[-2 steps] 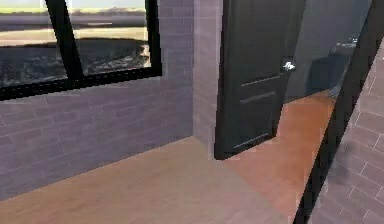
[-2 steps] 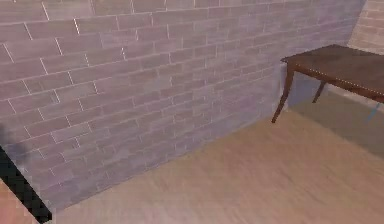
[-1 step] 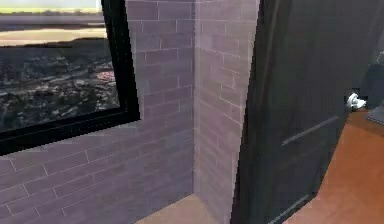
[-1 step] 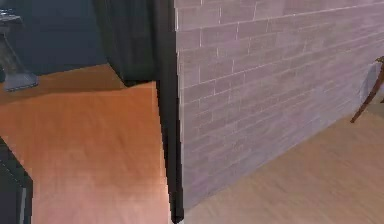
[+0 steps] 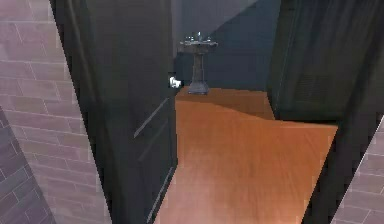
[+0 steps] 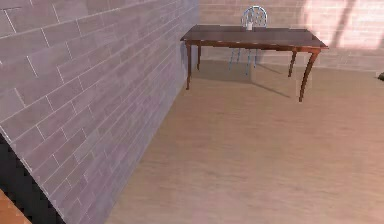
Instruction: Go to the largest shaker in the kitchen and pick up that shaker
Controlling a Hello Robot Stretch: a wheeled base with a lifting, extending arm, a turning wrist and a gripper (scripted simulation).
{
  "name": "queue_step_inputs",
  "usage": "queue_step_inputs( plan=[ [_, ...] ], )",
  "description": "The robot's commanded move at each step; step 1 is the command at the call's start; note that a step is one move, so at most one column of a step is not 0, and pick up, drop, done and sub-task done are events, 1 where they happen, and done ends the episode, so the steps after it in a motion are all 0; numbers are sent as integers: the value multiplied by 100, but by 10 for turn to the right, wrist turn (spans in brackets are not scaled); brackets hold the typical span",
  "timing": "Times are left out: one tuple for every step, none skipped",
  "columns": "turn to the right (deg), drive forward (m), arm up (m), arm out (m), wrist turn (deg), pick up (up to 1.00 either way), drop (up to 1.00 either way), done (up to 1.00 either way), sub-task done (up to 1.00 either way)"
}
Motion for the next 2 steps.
queue_step_inputs(
  plan=[
    [120,0,0,0,0,0,0,0,0],
    [0,30,0,0,0,0,0,0,0]
  ],
)
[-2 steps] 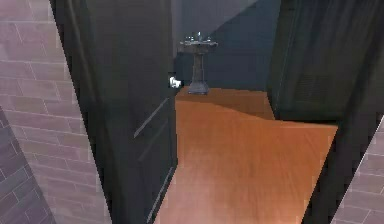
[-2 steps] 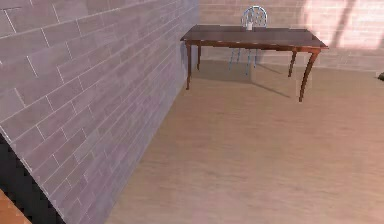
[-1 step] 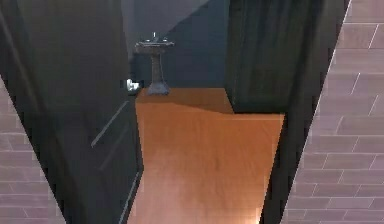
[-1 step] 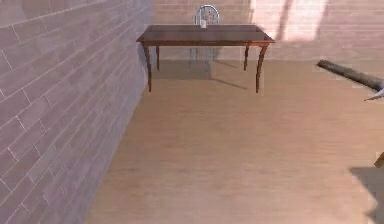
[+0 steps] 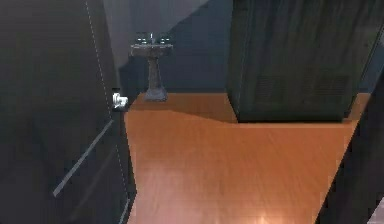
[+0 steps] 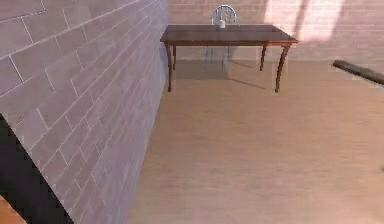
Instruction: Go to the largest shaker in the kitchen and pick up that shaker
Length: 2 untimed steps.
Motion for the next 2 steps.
queue_step_inputs(
  plan=[
    [0,75,0,0,0,0,0,0,0],
    [450,0,0,0,0,0,0,0,0]
  ],
)
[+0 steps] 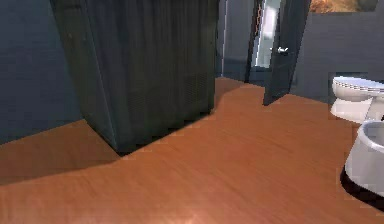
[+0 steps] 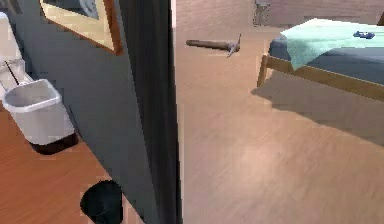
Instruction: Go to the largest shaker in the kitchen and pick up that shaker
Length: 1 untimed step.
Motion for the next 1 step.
queue_step_inputs(
  plan=[
    [120,0,0,0,0,0,0,0,0]
  ],
)
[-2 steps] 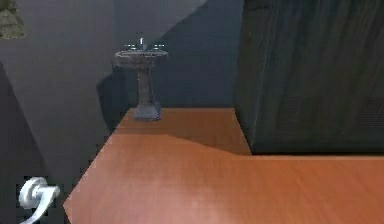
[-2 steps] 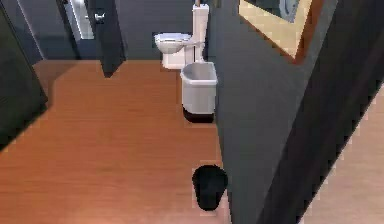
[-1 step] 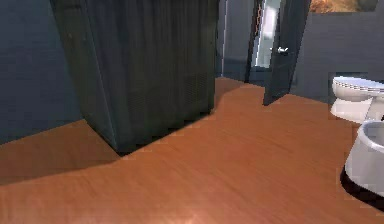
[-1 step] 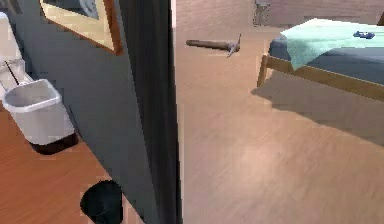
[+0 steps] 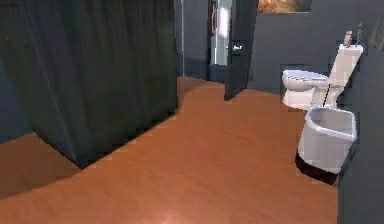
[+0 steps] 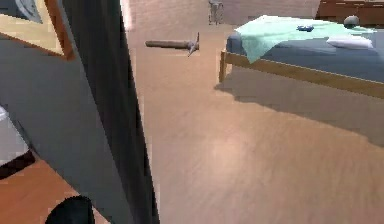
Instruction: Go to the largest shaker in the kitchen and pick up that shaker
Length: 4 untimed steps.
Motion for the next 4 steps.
queue_step_inputs(
  plan=[
    [0,75,0,0,0,0,0,0,0],
    [90,0,0,0,0,0,0,0,0],
    [0,100,0,0,0,0,0,0,0],
    [30,0,0,0,0,0,0,0,0]
  ],
)
